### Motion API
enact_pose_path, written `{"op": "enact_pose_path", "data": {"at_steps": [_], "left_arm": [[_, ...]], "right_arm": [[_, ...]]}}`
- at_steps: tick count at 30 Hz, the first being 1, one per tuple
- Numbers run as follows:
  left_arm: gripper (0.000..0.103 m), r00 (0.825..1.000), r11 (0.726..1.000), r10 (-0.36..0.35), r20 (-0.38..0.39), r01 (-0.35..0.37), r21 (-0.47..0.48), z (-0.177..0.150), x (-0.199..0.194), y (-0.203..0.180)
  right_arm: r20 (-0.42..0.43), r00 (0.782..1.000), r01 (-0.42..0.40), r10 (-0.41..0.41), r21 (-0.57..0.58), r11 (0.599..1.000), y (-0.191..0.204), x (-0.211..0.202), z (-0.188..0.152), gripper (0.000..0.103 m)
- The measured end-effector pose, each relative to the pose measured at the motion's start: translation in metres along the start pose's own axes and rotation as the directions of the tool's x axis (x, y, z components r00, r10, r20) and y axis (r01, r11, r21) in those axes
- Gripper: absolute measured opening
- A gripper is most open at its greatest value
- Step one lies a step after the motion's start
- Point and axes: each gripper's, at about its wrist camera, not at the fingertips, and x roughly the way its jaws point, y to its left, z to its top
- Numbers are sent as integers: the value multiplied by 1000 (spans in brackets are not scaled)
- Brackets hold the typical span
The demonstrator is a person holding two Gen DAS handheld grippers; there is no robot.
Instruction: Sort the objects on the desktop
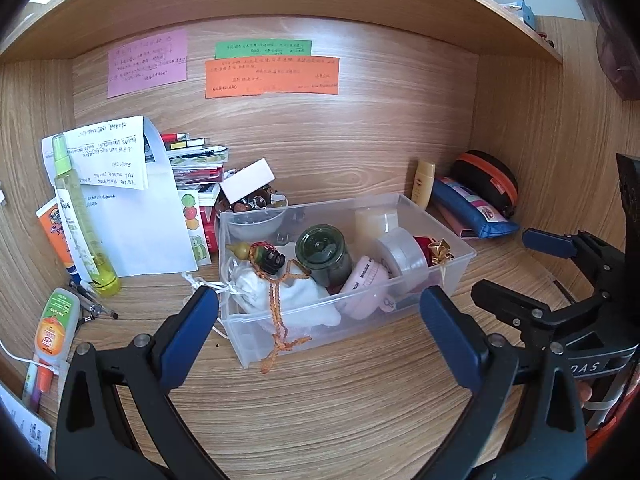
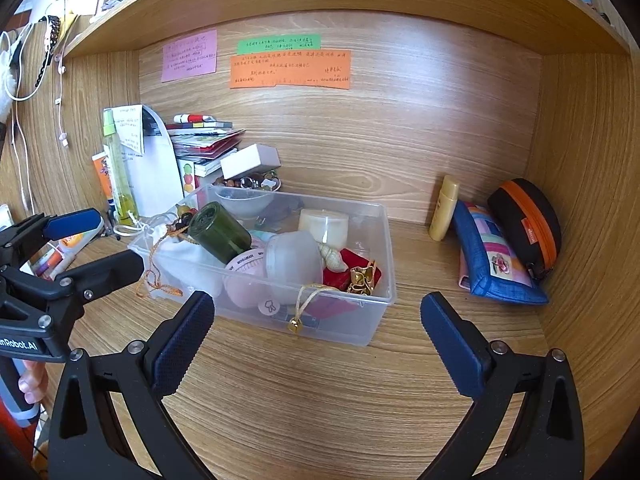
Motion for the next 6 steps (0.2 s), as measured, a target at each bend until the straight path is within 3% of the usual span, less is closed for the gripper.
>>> {"op": "enact_pose_path", "data": {"at_steps": [6], "left_arm": [[102, 999, 999, 37, 29, -37, 17, -2, -2, -6]], "right_arm": [[-6, 1000, -1, 1, -5, 1000, 1, 2, -3, 103]]}}
